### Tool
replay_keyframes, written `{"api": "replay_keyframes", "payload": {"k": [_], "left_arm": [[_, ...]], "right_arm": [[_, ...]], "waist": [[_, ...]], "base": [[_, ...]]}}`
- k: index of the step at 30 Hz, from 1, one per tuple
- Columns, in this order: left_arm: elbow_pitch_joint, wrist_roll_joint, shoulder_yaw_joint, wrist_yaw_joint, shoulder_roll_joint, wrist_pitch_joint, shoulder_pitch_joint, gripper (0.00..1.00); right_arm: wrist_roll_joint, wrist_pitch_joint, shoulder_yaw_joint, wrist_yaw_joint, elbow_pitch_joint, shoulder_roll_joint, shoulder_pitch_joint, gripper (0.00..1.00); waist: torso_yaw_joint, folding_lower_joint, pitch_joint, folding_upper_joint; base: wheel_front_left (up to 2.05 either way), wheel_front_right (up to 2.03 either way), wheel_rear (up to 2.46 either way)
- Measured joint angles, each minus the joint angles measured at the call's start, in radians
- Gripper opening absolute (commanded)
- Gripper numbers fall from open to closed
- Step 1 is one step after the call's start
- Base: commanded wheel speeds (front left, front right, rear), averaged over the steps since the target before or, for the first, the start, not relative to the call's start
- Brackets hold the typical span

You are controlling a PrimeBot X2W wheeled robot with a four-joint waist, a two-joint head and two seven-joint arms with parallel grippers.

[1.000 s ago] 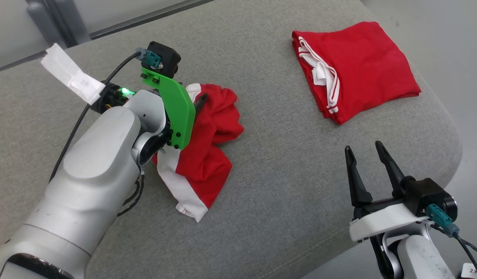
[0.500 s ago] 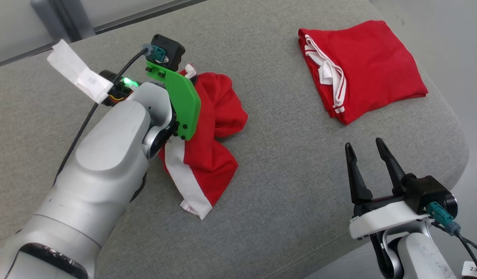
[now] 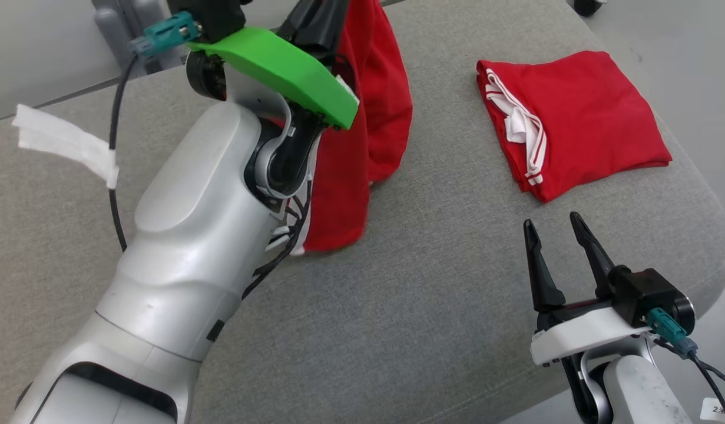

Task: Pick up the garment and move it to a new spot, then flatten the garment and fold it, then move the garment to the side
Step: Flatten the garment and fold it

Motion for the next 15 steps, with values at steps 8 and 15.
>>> {"api": "replay_keyframes", "payload": {"k": [8,15], "left_arm": [[-0.064,-0.105,0.008,0.145,-0.002,-0.12,0.057,0.0],[0.06,0.02,0.137,0.215,0.022,-0.123,0.245,0.0]], "right_arm": [[-0.002,0.0,0.0,0.0,0.002,0.0,0.009,1.0],[-0.01,0.0,-0.002,0.0,0.001,0.001,0.012,1.0]], "waist": [[0.068,0.0,-0.023,0.0],[0.15,0.0,-0.034,0.0]], "base": [[0.0,0.0,0.0],[0.0,0.0,0.0]]}}
